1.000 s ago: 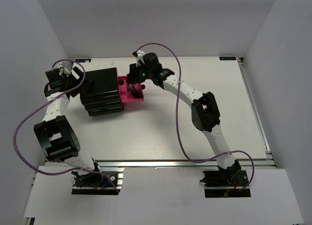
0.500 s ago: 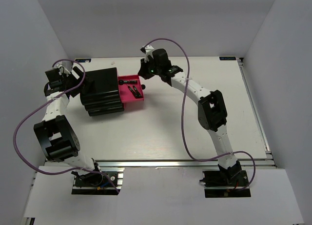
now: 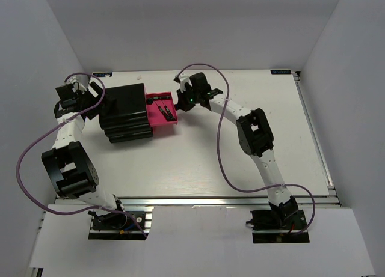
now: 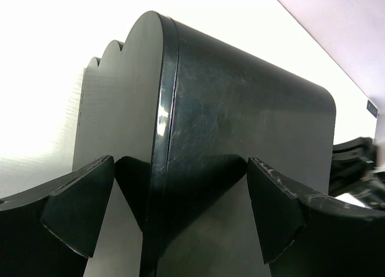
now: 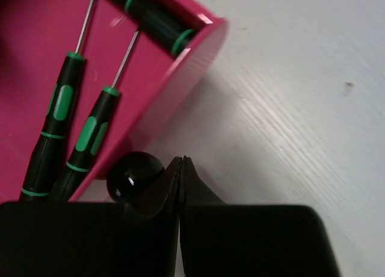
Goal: Sort the tools into containers
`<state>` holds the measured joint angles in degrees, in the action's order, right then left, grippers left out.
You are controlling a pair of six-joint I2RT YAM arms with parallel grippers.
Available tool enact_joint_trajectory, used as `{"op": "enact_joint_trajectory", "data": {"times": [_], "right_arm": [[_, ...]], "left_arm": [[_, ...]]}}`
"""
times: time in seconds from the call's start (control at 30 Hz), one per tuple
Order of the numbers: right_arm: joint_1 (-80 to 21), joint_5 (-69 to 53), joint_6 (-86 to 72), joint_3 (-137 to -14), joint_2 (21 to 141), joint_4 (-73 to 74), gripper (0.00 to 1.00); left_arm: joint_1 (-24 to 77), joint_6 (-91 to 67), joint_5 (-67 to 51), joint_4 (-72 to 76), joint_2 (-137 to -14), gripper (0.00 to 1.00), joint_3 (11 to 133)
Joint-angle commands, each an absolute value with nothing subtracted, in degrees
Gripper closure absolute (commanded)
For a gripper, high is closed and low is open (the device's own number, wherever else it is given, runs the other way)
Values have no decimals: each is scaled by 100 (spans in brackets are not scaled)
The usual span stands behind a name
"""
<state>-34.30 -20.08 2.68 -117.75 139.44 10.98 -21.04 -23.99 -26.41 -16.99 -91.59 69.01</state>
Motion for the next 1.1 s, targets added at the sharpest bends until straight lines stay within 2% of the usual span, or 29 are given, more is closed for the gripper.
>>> {"op": "enact_joint_trajectory", "data": {"times": [0.0,0.23,0.83,1.07], "right_arm": [[-3603,-2917,536,-12277,14088,985,100],[-3788,-3796,141,-12630,14142,274,100],[-4324,-3797,-974,-13069,14669,-755,100],[-4228,-3911,-1467,-12745,14468,-1291,100]], "left_arm": [[-1978,-2092,-2514,-2839,-9501,3,6636],[-1969,-2101,-2566,-2830,-9527,3,6636],[-1977,-2021,-2672,-2962,-9510,3,6627],[-1977,-2022,-2689,-2988,-9483,3,6600]]}}
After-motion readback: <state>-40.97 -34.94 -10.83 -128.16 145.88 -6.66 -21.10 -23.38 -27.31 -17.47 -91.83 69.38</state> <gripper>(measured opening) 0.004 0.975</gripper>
